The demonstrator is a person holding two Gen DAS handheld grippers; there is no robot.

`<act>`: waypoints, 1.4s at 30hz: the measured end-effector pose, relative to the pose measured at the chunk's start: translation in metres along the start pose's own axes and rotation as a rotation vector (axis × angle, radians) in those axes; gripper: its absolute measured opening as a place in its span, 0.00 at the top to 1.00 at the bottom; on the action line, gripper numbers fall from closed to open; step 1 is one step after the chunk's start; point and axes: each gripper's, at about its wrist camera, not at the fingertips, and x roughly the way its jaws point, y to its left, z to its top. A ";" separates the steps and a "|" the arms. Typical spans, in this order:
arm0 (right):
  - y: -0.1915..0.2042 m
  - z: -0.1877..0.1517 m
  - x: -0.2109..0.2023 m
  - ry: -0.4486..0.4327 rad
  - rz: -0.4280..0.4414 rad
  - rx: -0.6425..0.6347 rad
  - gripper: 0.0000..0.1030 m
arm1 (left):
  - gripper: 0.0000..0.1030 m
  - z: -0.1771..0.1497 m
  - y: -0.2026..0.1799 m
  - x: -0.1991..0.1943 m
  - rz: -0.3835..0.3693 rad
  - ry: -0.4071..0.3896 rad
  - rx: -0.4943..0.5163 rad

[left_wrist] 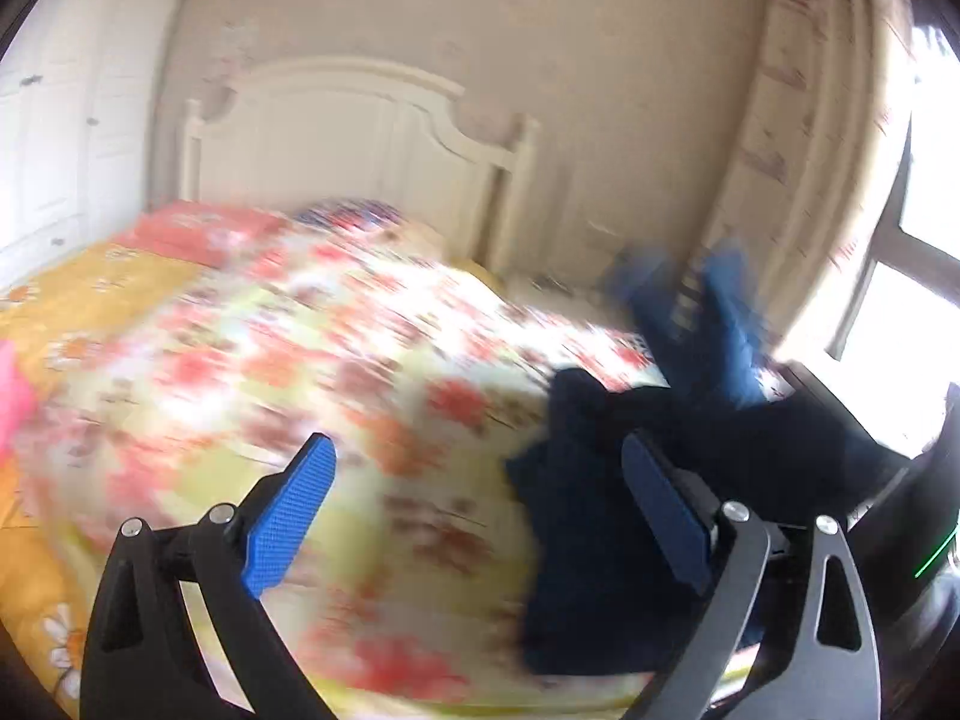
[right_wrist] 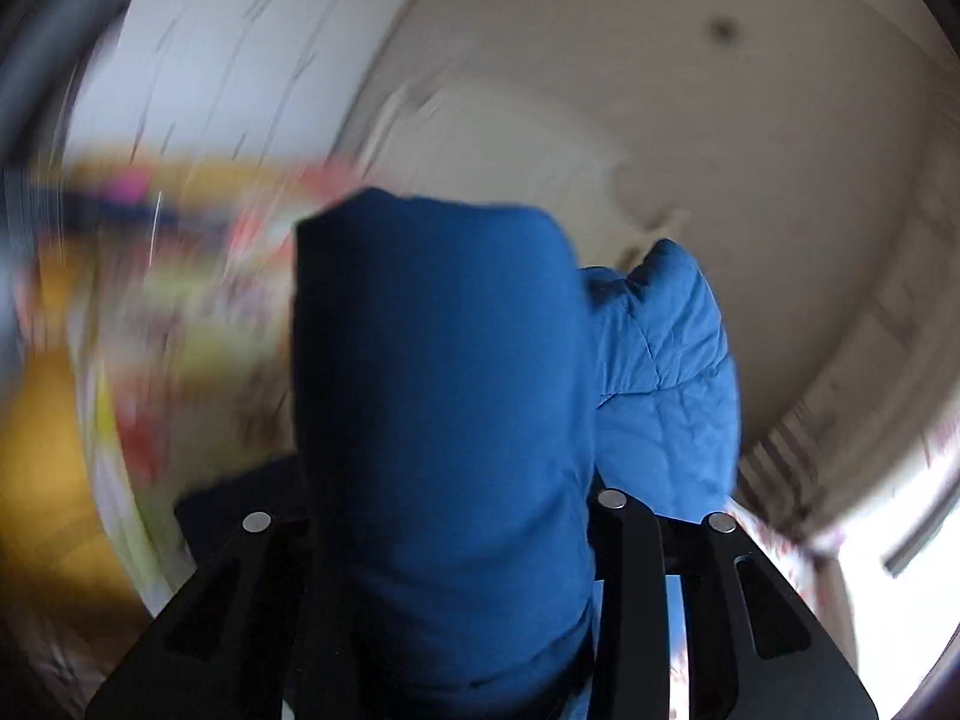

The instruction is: Fold large clothes

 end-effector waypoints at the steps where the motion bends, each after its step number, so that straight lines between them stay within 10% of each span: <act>1: 0.036 -0.005 0.016 0.013 -0.073 -0.128 0.47 | 0.07 0.001 0.005 -0.004 0.012 -0.003 -0.001; 3: 0.066 -0.010 0.027 0.009 -0.194 -0.220 0.44 | 0.07 0.001 0.007 -0.005 0.015 0.008 0.008; 13: 0.056 -0.010 0.009 -0.016 -0.154 -0.141 0.37 | 0.03 0.051 -0.130 0.086 -0.189 0.140 0.408; 18: 0.046 -0.032 -0.034 -0.114 -0.017 -0.120 0.22 | 0.03 0.062 -0.170 0.175 -0.192 0.310 0.455; 21: 0.017 -0.051 -0.071 -0.208 0.155 0.013 0.28 | 0.02 0.034 -0.166 0.228 -0.044 0.367 0.487; 30: -0.096 -0.078 -0.084 -0.312 0.236 0.528 0.45 | 0.02 0.000 -0.094 0.266 -0.032 0.353 0.219; 34: -0.060 -0.064 -0.025 -0.128 0.273 0.359 0.42 | 0.02 -0.001 -0.102 0.259 0.010 0.308 0.249; 37: -0.031 -0.066 -0.022 -0.161 0.158 0.272 0.41 | 0.02 0.002 -0.101 0.252 0.010 0.284 0.242; 42: -0.072 -0.064 -0.033 -0.131 0.357 0.341 0.42 | 0.02 0.002 -0.102 0.246 0.024 0.274 0.241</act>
